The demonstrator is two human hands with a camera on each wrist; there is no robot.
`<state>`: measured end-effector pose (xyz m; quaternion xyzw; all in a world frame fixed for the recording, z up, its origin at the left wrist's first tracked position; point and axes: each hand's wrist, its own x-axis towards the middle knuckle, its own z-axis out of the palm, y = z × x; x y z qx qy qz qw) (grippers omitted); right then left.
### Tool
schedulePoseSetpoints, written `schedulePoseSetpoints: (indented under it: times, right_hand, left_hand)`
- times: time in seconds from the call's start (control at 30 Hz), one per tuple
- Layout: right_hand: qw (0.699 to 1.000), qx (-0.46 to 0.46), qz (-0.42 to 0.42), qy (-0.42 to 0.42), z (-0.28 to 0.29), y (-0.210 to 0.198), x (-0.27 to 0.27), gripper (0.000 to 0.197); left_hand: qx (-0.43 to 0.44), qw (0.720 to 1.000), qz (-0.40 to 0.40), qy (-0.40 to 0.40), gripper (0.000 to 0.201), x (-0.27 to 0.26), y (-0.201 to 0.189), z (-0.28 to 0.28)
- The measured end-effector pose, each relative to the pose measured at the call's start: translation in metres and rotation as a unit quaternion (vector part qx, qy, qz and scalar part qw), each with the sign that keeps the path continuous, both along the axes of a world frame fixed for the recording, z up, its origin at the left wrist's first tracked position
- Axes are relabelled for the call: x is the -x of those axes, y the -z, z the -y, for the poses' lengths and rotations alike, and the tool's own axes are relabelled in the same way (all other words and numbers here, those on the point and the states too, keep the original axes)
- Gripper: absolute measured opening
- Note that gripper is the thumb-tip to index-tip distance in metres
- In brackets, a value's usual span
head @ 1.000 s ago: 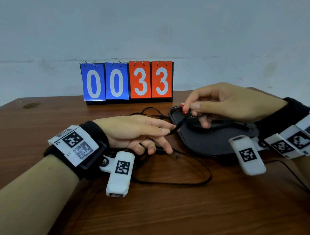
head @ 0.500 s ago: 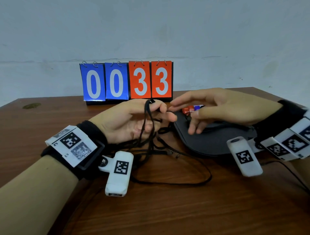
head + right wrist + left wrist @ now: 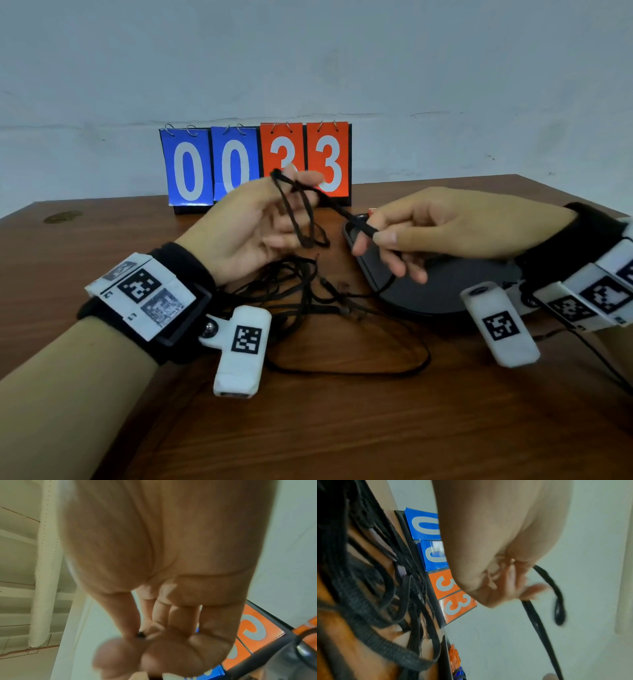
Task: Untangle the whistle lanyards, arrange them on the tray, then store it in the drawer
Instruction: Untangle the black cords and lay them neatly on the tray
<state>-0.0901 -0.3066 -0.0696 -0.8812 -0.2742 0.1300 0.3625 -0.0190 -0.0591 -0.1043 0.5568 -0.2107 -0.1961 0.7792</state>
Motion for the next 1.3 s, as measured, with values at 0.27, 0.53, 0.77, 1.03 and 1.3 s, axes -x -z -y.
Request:
schedulePoseSetpoints:
  times: [0.27, 0.53, 0.77, 1.03, 1.3]
  right_hand:
    - [0.997, -0.002, 0.054, 0.049, 0.008, 0.002, -0.007, 0.031]
    - [0.995, -0.003, 0.064, 0.081, 0.010, 0.005, -0.014, 0.033]
    - [0.993, 0.021, 0.067, 0.097, 0.010, 0.005, -0.015, 0.035]
    - [0.990, 0.021, 0.086, 0.106, 0.007, 0.002, -0.011, 0.022]
    - [0.996, 0.020, 0.057, 0.070, -0.002, -0.002, -0.002, 0.030]
  left_hand:
    - [0.094, 0.968, -0.099, -0.211, 0.020, -0.019, 0.001, -0.016]
    - [0.172, 0.947, -0.138, -0.233, 0.022, -0.025, 0.002, -0.017]
    - [0.074, 0.956, -0.124, -0.257, 0.022, -0.026, 0.002, -0.021]
    - [-0.025, 0.993, -0.071, -0.094, 0.027, -0.015, 0.001, -0.011]
    - [-0.061, 0.994, -0.067, 0.067, 0.027, 0.008, -0.006, 0.003]
